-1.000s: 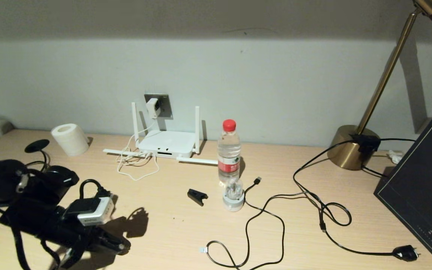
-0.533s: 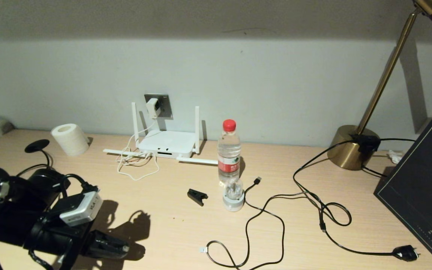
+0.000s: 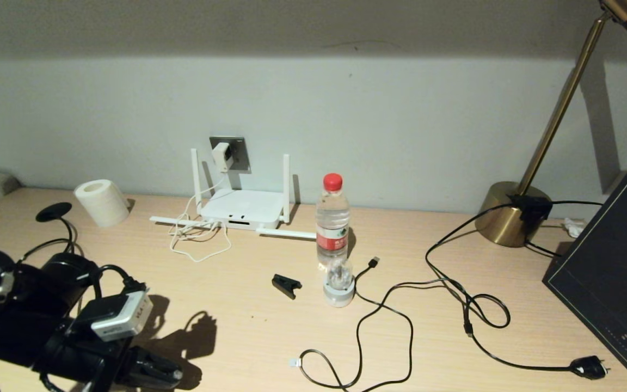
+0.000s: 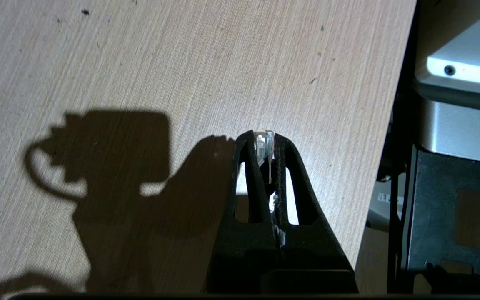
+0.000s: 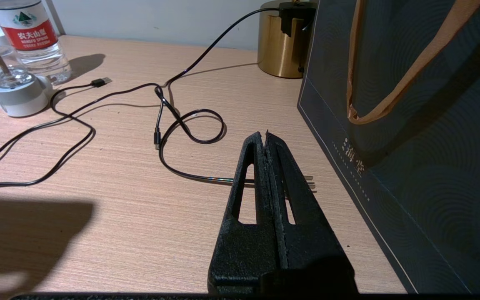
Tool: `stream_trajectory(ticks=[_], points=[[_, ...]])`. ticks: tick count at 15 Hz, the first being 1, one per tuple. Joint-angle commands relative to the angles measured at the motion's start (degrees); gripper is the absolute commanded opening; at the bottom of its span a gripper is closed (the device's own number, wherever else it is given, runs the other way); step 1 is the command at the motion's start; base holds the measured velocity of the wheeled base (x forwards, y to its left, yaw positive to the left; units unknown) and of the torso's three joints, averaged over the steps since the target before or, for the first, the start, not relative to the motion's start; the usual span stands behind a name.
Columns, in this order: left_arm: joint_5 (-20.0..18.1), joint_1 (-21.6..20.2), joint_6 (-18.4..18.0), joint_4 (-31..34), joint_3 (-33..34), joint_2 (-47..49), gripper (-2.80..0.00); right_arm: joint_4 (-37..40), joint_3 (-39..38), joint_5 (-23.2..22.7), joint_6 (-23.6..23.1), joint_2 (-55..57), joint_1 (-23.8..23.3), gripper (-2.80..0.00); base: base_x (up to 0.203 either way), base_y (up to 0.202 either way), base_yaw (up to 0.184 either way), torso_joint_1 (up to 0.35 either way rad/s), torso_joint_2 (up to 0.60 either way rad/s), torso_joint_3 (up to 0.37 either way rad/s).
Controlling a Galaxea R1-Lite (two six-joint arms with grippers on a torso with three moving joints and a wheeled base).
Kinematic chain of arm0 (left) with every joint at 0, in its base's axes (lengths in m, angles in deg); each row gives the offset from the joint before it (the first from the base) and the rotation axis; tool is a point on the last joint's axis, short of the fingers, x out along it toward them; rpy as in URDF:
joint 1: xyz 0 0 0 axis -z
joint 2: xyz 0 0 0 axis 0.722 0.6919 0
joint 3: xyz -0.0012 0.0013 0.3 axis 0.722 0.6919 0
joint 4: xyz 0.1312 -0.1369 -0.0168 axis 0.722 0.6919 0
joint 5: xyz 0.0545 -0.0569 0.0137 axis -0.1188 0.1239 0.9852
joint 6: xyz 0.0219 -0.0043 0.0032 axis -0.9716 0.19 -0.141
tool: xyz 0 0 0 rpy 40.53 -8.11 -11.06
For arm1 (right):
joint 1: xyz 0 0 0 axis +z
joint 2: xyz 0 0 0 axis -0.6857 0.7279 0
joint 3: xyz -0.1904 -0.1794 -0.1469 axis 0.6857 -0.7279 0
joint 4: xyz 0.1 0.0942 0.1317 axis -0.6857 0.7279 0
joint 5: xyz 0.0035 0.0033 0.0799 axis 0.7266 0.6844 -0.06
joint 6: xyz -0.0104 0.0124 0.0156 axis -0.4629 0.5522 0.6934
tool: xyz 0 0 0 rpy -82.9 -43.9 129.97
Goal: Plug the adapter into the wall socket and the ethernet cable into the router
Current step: Pick up cable
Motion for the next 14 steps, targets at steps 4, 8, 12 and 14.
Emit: stream_trajectory(ticks=[4, 8, 12, 14], points=[[1.9, -0.2, -0.4, -1.1, -3.7, 4.6, -2.8, -0.1, -2.0, 0.0, 0.0, 0.1, 0.0, -2.8, 0.0, 0.0, 0.0, 0.0, 0.0, 0.0], [6.1, -0.5, -0.6, -8.8, -4.4, 7.7, -2.8, -0.1, -2.0, 0.0, 0.0, 0.1, 0.1, -2.8, 0.0, 0.0, 0.0, 0.0, 0.0, 0.0], [7.0, -0.4, -0.6, -9.3, -4.2, 8.5, -2.8, -0.1, -2.0, 0.0, 0.0, 0.1, 0.0, -2.8, 0.0, 0.0, 0.0, 0.0, 0.0, 0.0], [7.4, -0.4, -0.7, -8.8, -4.2, 8.5, -2.8, -0.1, -2.0, 0.0, 0.0, 0.1, 0.0, -2.8, 0.0, 0.0, 0.0, 0.0, 0.0, 0.0]])
